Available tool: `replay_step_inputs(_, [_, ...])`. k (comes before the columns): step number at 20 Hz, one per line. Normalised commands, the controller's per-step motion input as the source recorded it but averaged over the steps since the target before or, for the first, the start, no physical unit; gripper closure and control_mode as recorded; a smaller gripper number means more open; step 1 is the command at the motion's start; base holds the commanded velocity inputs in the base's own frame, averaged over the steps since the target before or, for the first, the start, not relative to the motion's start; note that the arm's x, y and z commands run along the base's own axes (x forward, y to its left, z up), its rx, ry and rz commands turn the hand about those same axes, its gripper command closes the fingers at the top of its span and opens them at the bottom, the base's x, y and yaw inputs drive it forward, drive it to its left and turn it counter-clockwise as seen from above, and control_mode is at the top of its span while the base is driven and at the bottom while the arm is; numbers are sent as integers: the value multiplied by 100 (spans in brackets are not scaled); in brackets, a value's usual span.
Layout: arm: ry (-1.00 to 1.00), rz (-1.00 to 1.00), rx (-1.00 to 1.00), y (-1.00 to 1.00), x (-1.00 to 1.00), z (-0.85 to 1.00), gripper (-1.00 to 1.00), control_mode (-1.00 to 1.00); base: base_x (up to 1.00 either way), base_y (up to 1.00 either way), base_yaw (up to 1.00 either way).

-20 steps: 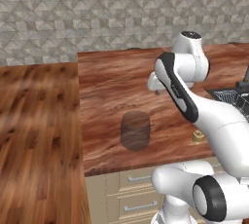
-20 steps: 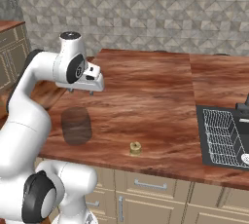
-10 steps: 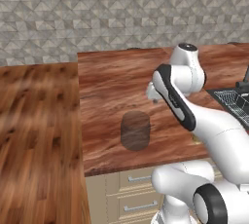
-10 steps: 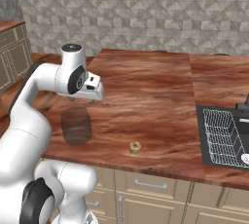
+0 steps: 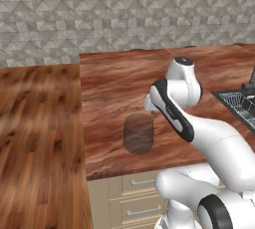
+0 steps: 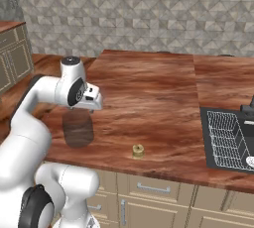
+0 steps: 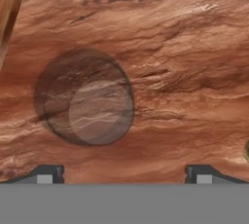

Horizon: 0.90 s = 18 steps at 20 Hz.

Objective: Pick the jar and candle from the dining table and place them in the open cabinet. Close the cabinet after placing the objects.

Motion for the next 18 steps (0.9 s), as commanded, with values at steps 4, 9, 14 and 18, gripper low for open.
replay_step_inputs(4, [0,0,0,8,24,-38,-100,-100,0,0,0])
replay_step_inputs(9, [0,0,-1,10,32,-33,-100,-100,0,0,0])
replay_step_inputs(14, [1,0,-1,10,37,-34,-100,-100,0,0,0])
replay_step_inputs(18, [0,0,-2,3,38,-37,-100,-100,0,0,0])
